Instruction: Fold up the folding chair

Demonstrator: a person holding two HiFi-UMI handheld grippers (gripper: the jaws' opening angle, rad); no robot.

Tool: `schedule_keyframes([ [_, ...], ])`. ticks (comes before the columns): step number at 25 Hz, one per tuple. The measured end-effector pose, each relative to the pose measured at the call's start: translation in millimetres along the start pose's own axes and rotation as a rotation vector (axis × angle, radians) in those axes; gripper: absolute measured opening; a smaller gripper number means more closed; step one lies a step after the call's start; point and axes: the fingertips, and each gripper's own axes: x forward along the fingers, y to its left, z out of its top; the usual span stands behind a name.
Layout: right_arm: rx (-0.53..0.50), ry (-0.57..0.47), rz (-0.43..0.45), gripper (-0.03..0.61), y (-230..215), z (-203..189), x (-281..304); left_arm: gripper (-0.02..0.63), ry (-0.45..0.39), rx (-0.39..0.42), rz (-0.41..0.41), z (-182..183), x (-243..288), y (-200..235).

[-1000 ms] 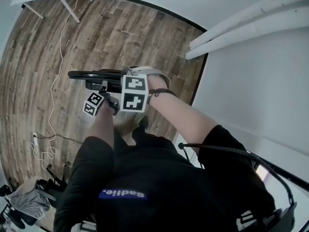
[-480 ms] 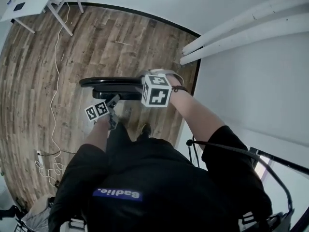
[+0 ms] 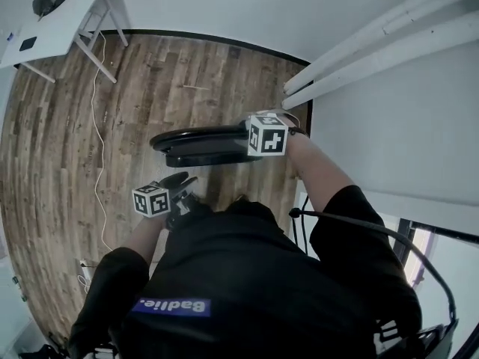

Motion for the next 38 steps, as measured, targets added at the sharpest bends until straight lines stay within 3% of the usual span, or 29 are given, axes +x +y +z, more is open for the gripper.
schedule_keyframes([
  [2,0.001,-0.001,0.007,0.055,-2.0,-1.3,-0.8,0.201,-0.066,0.135,0.028,35.0,-20.1,-21.6],
  [7,-0.01,-0.008,0.009,0.055,-9.7,-7.7,-4.5,0.201,-0.175,0.631,0.128,126.2,-43.6,-93.8],
  [9,-0.014,-0.008,0.013,0.055,-13.5,-9.7,-6.0,0.201,-0.186,0.796,0.163,153.2,-41.1,-116.0],
  [11,-0.018,-0.007,0.018,0.055,-16.7,-9.8,-7.4,0.201,-0.134,0.931,0.208,169.8,-29.1,-129.3],
  [16,-0.031,-0.013,0.015,0.057,-34.9,-14.0,-12.2,0.202,0.171,1.277,0.313,190.2,37.2,-126.7],
  [18,-0.038,-0.017,0.017,0.057,-40.5,-16.8,-12.0,0.204,0.263,1.364,0.341,198.3,61.6,-119.8],
  [21,-0.042,-0.018,0.018,0.057,-42.8,-16.5,-9.7,0.213,0.412,1.403,0.294,197.5,81.3,-108.0],
  [25,-0.039,-0.016,0.022,0.057,-48.5,-12.2,-8.1,0.213,0.736,1.426,0.208,178.6,77.2,-73.4],
  [27,-0.035,-0.013,0.027,0.057,-50.8,-10.7,-7.9,0.213,0.828,1.452,0.192,173.9,72.8,-56.9],
  [31,-0.016,-0.013,0.04,0.057,-56.2,-8.4,-6.7,0.202,0.851,1.412,0.118,171.0,73.3,-43.4],
  [34,0.0,-0.01,0.057,0.057,-57.2,-8.0,-4.6,0.119,0.848,1.33,0.033,170.1,73.4,-43.9],
  [38,0.006,-0.012,0.066,0.055,-59.4,-14.6,-5.0,0.09,0.876,1.276,-0.039,170.1,78.1,-47.0],
])
